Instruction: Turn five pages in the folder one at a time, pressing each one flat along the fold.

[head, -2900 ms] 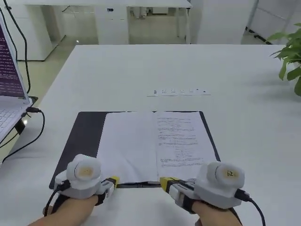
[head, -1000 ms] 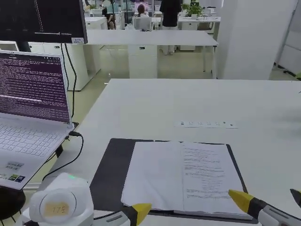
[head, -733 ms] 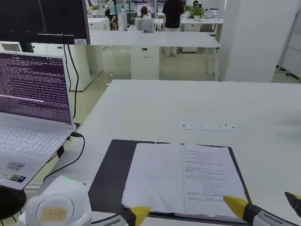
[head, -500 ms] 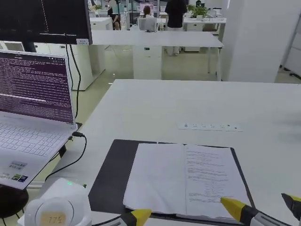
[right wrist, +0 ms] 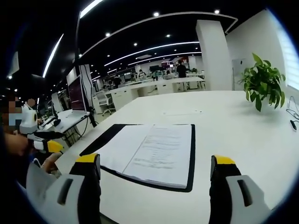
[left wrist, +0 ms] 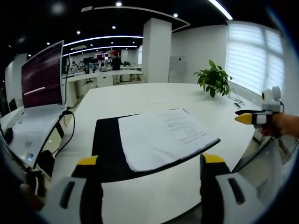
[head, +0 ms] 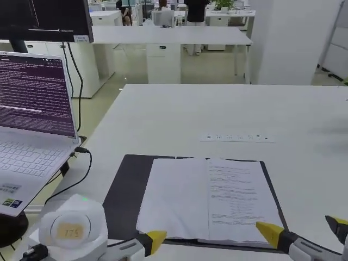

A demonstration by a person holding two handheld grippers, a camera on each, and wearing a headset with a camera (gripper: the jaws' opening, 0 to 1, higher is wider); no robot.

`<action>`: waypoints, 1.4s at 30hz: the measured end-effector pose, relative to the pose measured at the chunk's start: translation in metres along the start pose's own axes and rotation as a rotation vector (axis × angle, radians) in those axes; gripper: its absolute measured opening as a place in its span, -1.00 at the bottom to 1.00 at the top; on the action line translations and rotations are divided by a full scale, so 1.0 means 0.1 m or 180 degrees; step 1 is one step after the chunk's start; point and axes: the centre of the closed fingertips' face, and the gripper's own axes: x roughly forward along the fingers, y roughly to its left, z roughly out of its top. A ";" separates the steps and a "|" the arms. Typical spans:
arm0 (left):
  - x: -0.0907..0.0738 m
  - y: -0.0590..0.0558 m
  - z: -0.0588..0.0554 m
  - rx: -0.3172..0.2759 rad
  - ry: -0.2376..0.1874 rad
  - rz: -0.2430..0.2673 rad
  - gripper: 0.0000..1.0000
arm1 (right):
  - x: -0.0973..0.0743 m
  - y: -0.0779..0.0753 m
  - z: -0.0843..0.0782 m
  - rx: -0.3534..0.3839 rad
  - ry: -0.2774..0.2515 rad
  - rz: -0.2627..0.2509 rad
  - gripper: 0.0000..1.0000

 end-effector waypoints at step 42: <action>1.86 -1.64 -0.23 0.0637 0.0309 -0.1006 0.35 | -0.12 -0.39 0.08 0.0228 -0.0085 -0.0251 0.79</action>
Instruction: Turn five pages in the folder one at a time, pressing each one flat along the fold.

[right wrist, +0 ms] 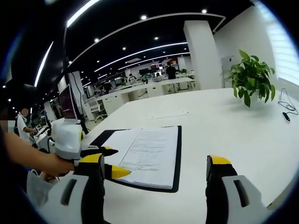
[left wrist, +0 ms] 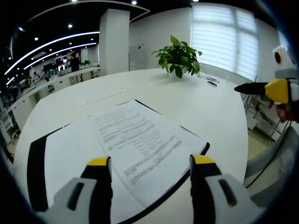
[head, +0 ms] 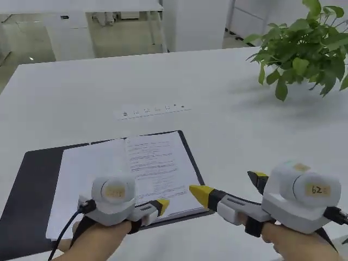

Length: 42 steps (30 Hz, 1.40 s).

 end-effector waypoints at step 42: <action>0.49 -0.21 -0.19 -0.0037 -0.0185 0.0276 -0.06 | 0.32 -0.13 -0.44 0.0151 0.0399 0.0429 0.52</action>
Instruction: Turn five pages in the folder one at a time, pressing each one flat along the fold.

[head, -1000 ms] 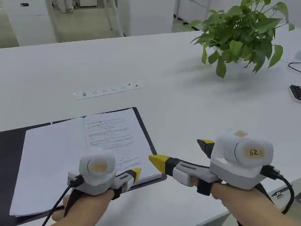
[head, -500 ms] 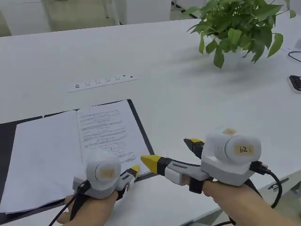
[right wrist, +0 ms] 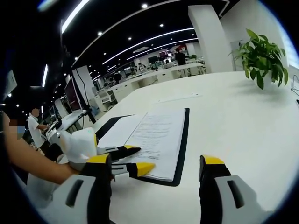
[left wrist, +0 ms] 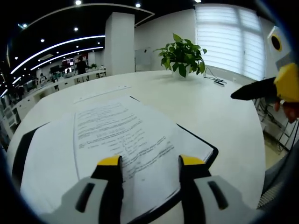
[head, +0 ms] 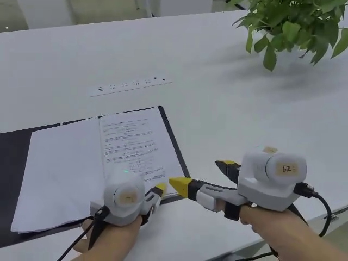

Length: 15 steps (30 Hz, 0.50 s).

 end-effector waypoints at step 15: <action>0.01 0.09 0.01 -0.0065 -0.0056 0.0127 -0.38 | 0.22 0.08 -0.15 0.0089 0.0143 0.0223 0.30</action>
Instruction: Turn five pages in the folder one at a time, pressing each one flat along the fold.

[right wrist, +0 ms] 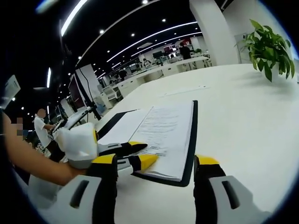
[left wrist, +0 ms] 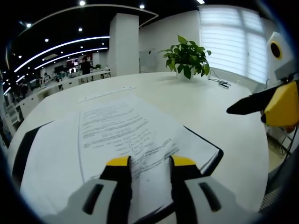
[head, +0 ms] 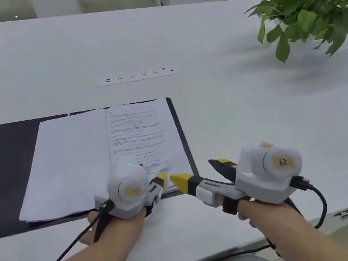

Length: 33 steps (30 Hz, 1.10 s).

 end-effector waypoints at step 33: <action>-0.01 -0.02 0.01 -0.0014 -0.0091 0.0055 -0.60 | 0.70 -0.31 0.12 0.0287 0.0055 0.0225 -0.16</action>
